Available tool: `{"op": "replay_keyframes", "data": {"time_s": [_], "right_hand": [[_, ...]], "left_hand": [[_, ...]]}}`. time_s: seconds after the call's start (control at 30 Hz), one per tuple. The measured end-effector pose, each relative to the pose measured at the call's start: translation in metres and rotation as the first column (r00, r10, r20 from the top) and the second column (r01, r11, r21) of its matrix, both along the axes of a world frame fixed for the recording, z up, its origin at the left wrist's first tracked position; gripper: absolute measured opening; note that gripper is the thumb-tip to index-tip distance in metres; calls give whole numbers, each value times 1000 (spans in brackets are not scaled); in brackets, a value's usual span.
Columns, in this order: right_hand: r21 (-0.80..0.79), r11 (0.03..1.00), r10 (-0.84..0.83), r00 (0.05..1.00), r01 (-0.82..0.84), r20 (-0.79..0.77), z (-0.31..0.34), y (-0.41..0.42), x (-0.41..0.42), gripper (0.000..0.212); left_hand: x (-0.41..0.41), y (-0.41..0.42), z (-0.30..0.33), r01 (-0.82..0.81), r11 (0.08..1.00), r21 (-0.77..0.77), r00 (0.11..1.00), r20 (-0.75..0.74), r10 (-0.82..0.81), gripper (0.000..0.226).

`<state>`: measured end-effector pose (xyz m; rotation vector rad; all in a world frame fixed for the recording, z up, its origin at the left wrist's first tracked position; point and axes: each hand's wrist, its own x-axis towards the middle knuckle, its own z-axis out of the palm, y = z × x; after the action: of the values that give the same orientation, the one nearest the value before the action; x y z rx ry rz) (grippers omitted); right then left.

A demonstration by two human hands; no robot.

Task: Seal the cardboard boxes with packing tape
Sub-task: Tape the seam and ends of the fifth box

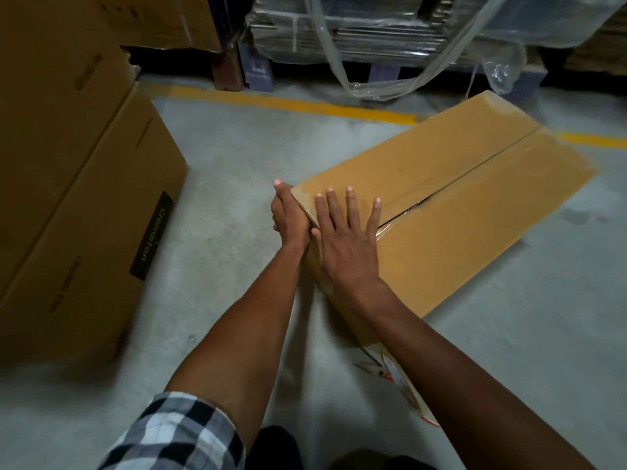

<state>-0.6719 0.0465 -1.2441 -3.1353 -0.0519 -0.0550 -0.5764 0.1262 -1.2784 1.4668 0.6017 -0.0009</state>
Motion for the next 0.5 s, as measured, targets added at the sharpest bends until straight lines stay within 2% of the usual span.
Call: {"op": "replay_keyframes", "data": {"time_s": [0.13,0.3,0.4,0.5], "right_hand": [[9,1000,23,998,-24,64,-5,-9,-15,57],[10,1000,-29,995,28,95,-2,-27,-68,75],[6,998,-66,993,66,99,-4,-52,-128,63],[86,994,-75,996,70,54,-3,-68,-169,56]], "left_hand": [[8,-2,-2,-36,996,85,999,21,34,58],[8,-3,-5,-51,996,70,998,38,49,58],[9,-1,-3,-35,995,90,999,20,33,58],[5,-1,-1,-32,994,103,999,-30,36,57]]}}
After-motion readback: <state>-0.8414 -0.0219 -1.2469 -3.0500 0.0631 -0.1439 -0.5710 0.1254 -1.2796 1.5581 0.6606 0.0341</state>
